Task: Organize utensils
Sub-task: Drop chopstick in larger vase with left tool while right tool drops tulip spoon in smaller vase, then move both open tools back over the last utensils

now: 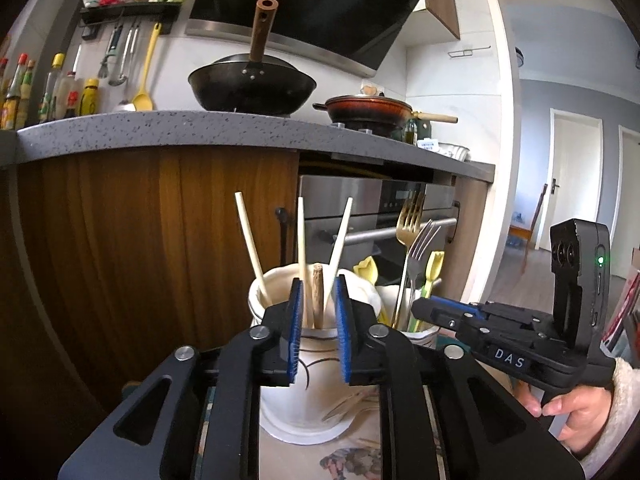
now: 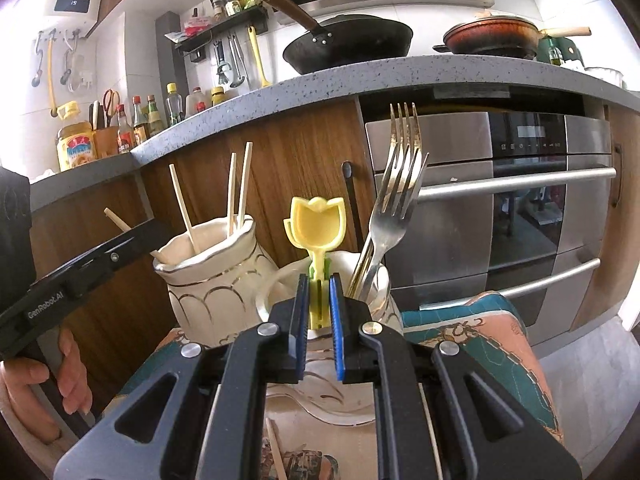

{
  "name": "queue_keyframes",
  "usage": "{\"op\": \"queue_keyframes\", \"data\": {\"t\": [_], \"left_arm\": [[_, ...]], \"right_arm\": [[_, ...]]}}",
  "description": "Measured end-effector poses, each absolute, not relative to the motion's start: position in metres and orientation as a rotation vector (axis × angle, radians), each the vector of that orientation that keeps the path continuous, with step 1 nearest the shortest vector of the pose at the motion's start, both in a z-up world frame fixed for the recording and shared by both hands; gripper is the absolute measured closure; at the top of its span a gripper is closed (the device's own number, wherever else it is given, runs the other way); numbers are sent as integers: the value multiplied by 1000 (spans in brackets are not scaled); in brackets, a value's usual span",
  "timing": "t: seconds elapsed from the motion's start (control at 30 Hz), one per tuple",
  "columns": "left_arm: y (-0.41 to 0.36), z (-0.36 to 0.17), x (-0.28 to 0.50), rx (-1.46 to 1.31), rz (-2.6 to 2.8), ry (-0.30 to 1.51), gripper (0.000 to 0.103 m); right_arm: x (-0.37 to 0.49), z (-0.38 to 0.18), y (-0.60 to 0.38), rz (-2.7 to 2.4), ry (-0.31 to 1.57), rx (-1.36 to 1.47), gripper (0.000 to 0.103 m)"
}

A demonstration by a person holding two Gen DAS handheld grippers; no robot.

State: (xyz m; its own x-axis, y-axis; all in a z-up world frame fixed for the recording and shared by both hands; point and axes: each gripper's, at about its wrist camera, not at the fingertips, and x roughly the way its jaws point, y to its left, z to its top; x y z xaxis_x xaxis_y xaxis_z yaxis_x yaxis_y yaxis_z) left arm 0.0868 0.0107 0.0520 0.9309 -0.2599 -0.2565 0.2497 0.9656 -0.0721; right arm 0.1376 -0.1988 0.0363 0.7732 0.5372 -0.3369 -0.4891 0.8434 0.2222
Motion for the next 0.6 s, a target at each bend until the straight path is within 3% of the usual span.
{"op": "queue_keyframes", "data": {"t": [0.17,0.23,0.3,0.37,0.6], "left_arm": [[11,51,86,-40,-260,267,67],[10,52,85,-32,-255,263,59],[10,53,83,-30,-251,252,52],[11,54,81,-29,-247,248,51],[15,55,70,-41,-210,231,34]], "right_arm": [[138,36,-199,555,401,121,92],[137,36,-200,554,400,122,87],[135,38,-201,547,384,122,69],[133,39,-203,536,373,116,58],[126,41,-217,500,370,149,31]]}}
